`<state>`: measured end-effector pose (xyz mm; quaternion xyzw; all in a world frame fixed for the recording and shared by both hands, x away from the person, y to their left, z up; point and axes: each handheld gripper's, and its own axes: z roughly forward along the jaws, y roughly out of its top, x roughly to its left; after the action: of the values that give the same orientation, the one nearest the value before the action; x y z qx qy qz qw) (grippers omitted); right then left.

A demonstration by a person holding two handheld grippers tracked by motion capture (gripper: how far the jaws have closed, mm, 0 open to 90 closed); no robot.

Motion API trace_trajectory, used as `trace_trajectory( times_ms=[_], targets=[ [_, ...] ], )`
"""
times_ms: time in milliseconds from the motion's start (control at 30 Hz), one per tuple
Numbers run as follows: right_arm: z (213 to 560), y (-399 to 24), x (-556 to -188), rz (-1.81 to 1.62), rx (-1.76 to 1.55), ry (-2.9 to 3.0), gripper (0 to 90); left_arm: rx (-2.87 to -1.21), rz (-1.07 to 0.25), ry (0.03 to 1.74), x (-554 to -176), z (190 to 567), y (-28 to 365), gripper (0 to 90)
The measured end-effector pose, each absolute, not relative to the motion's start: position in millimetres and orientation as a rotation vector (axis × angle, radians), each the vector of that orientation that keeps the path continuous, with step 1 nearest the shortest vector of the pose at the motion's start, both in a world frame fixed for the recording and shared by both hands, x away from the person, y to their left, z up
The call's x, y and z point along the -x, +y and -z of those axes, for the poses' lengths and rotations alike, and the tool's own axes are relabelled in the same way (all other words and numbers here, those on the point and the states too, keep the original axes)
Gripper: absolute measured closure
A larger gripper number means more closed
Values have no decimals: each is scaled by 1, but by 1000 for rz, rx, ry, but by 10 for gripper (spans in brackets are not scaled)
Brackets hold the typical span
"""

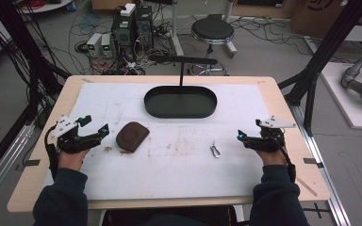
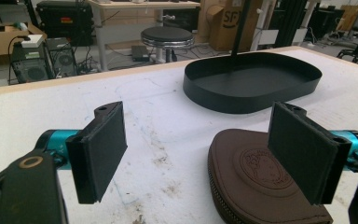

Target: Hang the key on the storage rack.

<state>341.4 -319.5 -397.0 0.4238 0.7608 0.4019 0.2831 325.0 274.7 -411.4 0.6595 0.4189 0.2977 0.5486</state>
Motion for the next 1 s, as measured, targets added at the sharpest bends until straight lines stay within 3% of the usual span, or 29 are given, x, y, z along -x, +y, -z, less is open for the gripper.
trace_trajectory(
  times_ms=[800, 867, 1000],
  targets=[
    [400, -310, -342, -1103, -1113, 2084, 172, -1569, -697, 999, -329, 413, 271, 198],
    [399, -308, -341, -1127, -1105, 2111, 244, -1570, -697, 996, -328, 413, 271, 199],
    [398, -299, -341, -1142, -1076, 2159, 299, -1576, -694, 985, -328, 413, 269, 202]
  ],
)
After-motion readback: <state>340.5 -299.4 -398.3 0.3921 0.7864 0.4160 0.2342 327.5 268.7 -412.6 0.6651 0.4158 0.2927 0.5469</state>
